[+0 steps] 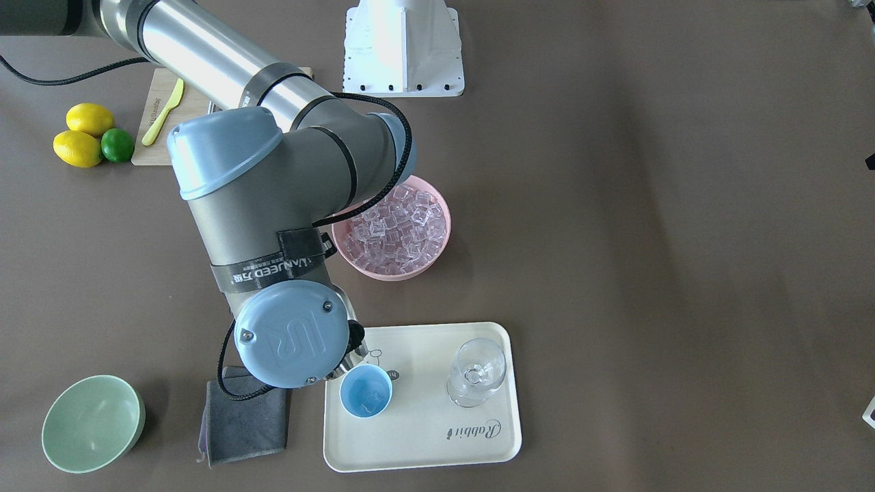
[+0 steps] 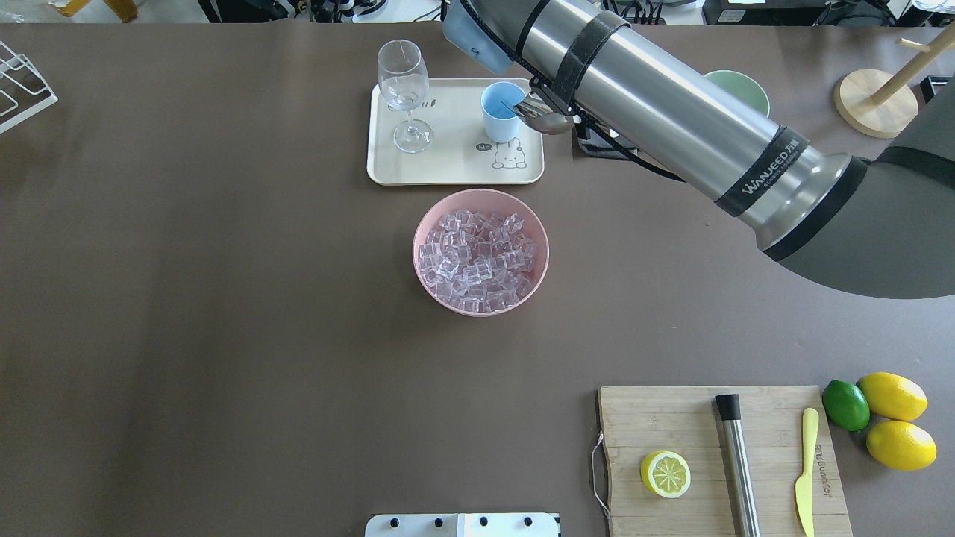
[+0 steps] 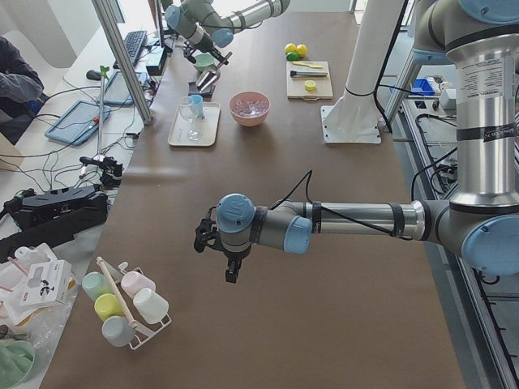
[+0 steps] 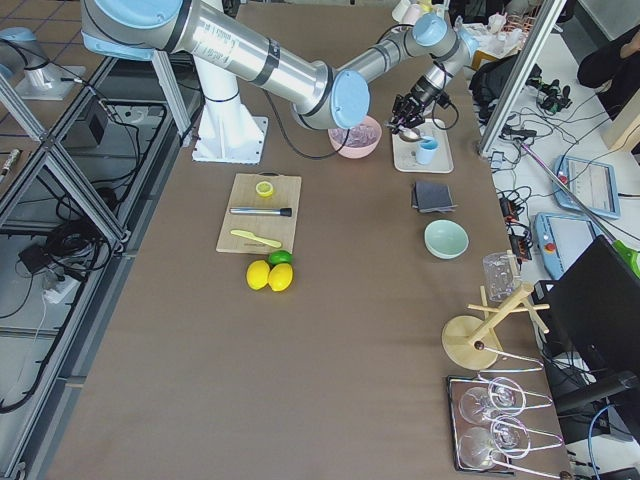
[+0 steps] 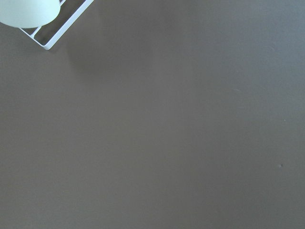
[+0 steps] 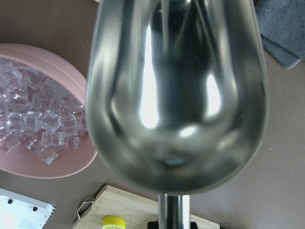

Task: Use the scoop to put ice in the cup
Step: 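Carry the empty scoop back toward its spot beside the lemons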

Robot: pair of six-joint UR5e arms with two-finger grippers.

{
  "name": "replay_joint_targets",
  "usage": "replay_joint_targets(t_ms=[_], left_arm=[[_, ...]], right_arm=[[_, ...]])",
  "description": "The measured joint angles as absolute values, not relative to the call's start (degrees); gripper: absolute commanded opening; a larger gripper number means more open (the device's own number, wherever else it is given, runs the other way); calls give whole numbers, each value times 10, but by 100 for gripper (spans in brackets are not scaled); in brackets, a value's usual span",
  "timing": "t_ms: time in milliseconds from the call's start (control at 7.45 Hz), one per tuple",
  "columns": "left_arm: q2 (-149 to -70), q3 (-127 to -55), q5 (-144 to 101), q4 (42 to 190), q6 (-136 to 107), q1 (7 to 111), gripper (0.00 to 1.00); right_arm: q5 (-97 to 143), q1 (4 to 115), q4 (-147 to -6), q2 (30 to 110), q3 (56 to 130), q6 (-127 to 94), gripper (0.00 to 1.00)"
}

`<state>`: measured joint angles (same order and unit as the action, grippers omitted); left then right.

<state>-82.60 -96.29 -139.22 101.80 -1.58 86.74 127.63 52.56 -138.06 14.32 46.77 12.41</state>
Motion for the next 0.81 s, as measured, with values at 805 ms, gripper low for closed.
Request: replay_joint_targets(t_ms=[805], left_arm=[[-825,-943,-1395,1017,-46,874,99]], right_arm=[[1267,557,-1446,230,659,128,0]])
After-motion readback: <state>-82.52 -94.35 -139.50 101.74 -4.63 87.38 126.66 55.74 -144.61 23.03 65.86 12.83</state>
